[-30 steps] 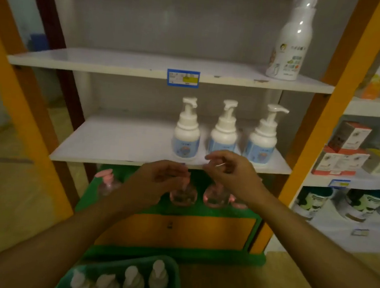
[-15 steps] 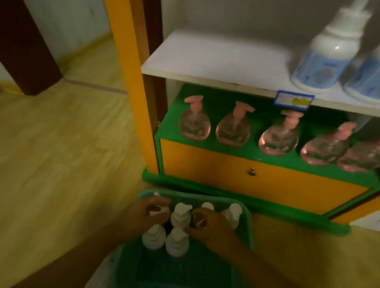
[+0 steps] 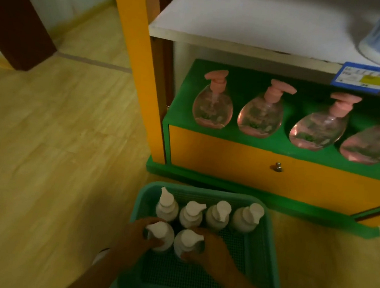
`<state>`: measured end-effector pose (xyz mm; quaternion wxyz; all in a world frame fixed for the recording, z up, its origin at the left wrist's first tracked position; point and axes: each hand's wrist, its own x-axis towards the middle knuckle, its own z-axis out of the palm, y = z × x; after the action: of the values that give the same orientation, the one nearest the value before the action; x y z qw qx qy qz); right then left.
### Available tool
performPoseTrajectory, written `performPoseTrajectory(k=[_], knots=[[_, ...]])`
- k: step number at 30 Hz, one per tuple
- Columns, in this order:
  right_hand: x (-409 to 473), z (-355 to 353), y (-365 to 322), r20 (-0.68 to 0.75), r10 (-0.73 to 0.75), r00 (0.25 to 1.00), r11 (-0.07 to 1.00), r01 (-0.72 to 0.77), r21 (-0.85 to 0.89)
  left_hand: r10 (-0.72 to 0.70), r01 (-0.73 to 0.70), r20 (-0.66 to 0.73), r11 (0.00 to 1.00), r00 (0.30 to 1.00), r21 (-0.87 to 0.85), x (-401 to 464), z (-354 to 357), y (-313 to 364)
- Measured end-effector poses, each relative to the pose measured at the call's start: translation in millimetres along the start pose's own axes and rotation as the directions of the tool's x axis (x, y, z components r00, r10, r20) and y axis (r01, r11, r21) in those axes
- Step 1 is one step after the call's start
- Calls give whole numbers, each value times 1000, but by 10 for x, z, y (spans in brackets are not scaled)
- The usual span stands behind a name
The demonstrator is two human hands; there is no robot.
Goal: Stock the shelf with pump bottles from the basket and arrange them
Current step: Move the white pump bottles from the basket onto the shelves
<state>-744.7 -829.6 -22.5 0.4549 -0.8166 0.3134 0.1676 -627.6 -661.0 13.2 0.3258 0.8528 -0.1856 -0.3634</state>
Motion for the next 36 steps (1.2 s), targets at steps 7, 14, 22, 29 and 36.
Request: performPoseTrajectory(k=[7, 14, 22, 29, 36], knots=[[-207, -83, -168, -43, -60, 997, 997, 62, 47, -88, 105, 89, 973, 992, -204, -135, -196, 179], [-738, -1095, -778, -55, -220, 974, 972, 224, 77, 145, -168, -89, 907, 985, -385, -476, -818, 1084], [-1573, -2637, -1834, -365, -556, 747, 796, 605, 27, 475, -573, -331, 741, 815, -350, -1102, -1572, 2791], [-1848, -3358, -2229, -514, -667, 540, 632, 775, -7, 612, -711, -368, 645, 700, -280, -1280, -1771, 3615], [-1727, -3492, -2226, -595, -631, 498, 669, 737, -92, 598, -746, -458, 601, 657, -286, -1208, -1725, 3745]])
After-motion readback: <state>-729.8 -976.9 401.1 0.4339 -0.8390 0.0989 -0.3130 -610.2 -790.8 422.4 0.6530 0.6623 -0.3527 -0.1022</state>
